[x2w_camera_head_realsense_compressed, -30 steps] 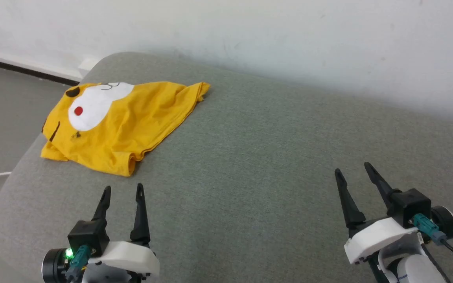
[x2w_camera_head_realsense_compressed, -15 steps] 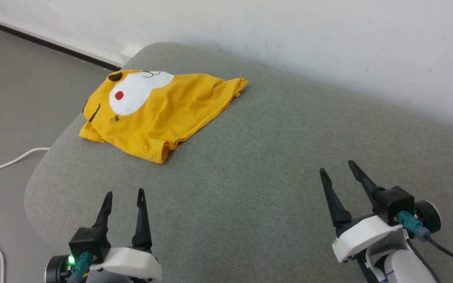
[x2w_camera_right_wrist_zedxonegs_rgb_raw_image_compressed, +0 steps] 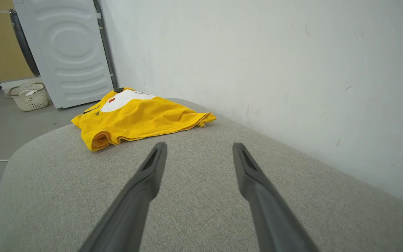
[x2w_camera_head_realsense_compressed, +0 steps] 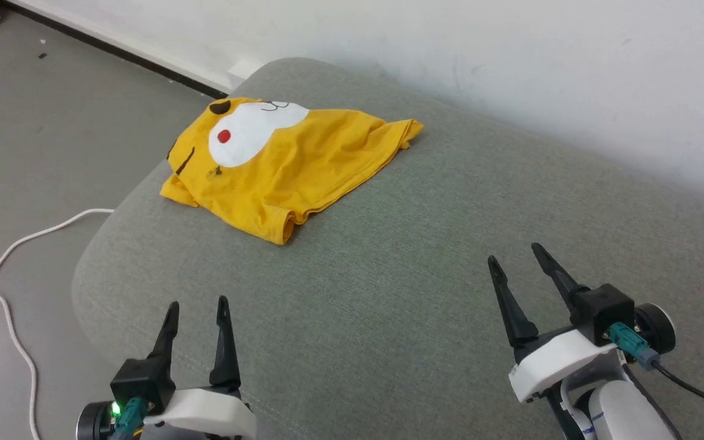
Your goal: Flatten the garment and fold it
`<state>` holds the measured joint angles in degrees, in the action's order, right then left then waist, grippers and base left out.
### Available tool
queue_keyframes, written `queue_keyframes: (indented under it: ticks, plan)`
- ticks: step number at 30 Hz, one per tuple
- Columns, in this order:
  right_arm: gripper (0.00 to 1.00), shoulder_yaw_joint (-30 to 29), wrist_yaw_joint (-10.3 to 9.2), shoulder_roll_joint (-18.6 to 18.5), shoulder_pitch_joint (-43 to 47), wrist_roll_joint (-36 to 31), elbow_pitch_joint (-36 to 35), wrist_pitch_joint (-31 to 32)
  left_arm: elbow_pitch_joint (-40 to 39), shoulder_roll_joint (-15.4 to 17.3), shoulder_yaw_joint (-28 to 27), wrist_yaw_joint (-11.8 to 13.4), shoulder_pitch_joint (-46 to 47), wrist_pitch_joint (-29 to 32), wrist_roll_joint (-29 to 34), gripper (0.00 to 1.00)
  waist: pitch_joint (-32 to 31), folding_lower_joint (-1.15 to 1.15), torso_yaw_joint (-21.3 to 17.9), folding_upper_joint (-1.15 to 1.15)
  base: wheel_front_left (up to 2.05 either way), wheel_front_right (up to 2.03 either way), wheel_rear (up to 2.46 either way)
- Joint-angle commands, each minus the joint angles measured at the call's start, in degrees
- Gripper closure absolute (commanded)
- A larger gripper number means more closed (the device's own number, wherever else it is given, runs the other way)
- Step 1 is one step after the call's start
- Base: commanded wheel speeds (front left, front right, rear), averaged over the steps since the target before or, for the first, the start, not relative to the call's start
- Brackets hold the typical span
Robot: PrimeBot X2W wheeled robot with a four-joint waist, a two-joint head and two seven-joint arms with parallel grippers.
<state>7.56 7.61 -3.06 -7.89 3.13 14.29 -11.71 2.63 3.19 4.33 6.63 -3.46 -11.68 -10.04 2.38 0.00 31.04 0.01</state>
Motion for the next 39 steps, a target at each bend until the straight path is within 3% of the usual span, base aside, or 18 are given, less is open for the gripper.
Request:
queue_keyframes:
  ticks: [1, 24, 35, 39]
  plan:
    - [0.0, 0.1, -0.1, 0.1, -1.0, 0.4, 0.5, -0.5, 0.3, -0.3, 0.3, 0.5, -0.6, -0.6, -0.4, 0.0, 0.0, 0.0, 0.8, -0.01, 0.0, 0.0, 0.0]
    - [0.0, 1.4, -0.12, 0.2, -2.7, 0.4, 3.5, -3.3, 0.9, -0.3, 1.3, 1.7, -1.6, -3.3, -2.6, 0.0, 0.2, 0.0, 7.2, -0.01, 0.0, 0.0, 0.0]
    - [0.0, 0.7, -0.12, 0.2, -2.8, -0.2, 3.5, -3.3, 0.6, -0.3, 1.7, 1.7, -1.4, -3.3, -2.7, 0.0, 0.8, 0.0, 6.7, -0.01, 0.0, 0.0, 0.0]
    - [0.0, 0.5, -0.12, -0.1, -2.8, -0.5, 3.1, -3.3, -3.1, -0.3, 2.8, 0.6, -0.2, -3.3, -7.0, 0.0, 1.4, 0.0, 6.8, -0.01, 0.0, 0.0, 0.0]
